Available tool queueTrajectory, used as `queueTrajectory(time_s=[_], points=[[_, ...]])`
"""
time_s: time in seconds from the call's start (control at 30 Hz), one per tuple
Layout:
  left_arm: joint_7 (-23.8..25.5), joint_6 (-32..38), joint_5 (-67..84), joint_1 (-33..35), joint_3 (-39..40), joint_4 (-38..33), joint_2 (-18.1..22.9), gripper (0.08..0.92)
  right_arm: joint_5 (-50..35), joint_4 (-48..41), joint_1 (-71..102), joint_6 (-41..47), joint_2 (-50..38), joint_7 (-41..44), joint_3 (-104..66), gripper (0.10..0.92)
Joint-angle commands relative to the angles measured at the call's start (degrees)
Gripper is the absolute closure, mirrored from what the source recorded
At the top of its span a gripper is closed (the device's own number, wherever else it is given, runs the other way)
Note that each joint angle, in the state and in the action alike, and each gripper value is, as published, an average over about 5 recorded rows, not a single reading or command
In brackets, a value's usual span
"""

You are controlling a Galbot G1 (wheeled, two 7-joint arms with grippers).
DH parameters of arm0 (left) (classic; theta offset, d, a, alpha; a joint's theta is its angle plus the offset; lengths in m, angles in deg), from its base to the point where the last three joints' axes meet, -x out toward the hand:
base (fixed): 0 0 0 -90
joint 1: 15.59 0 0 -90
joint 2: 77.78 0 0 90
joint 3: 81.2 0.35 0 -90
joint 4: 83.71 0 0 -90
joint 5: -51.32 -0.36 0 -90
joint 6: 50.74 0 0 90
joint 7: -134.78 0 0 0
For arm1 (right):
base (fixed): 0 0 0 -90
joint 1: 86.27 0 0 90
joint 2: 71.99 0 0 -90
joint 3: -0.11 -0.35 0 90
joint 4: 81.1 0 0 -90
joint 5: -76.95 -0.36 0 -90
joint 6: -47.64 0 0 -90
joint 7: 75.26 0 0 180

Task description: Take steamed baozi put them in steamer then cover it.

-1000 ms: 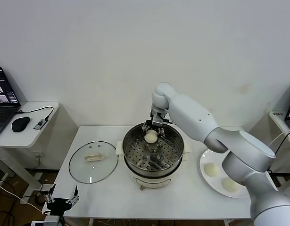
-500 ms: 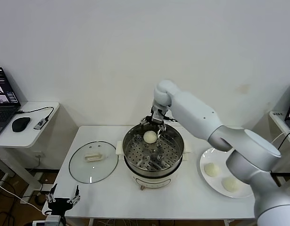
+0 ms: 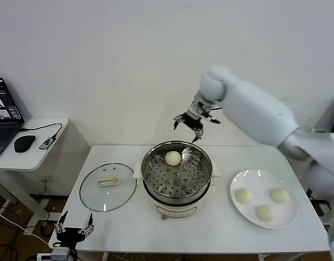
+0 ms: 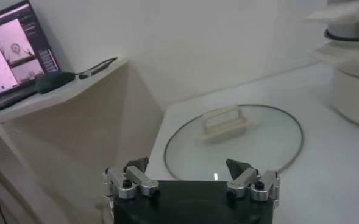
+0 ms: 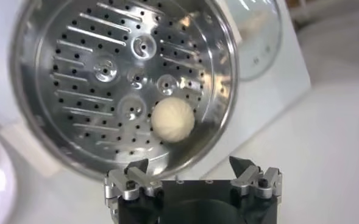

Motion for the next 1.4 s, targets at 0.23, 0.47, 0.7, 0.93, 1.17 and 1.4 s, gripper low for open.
queueTrajectory(time_s=[0.23, 0.47, 0.7, 0.93, 1.17, 1.4], points=[[0.23, -0.83, 0.78, 0.37, 0.34, -1.14, 0.09, 0.177, -5.13, 10.92, 0.75, 28.16, -16.77, 0.59, 1.96, 0.203], [0.22, -0.85, 0.39, 1.27, 0.32, -1.65, 0.31, 0.177, -0.51, 13.85, 7.89, 26.77, -21.64, 1.2, -1.01, 0.203], [0.33, -0.82, 0.2, 2.41, -0.06, -2.5, 0.23, 0.177, 3.65, 13.46, 19.13, 25.36, -22.39, 1.26, -8.14, 0.203], [0.42, -0.86, -0.25, 2.44, 0.07, -2.33, 0.61, 0.177, 6.22, 11.5, 26.52, 23.27, -21.2, 0.74, -10.91, 0.203], [0.44, -0.62, -0.68, 2.28, 0.23, -1.42, 0.6, 0.177, 9.21, 9.05, 29.21, 22.58, -19.1, -0.42, -11.79, 0.203], [0.49, -0.59, -0.74, 2.16, 0.05, -0.78, 0.38, 0.177, 11.9, 5.61, 30.88, 21.63, -16.64, -1.07, -12.47, 0.203]])
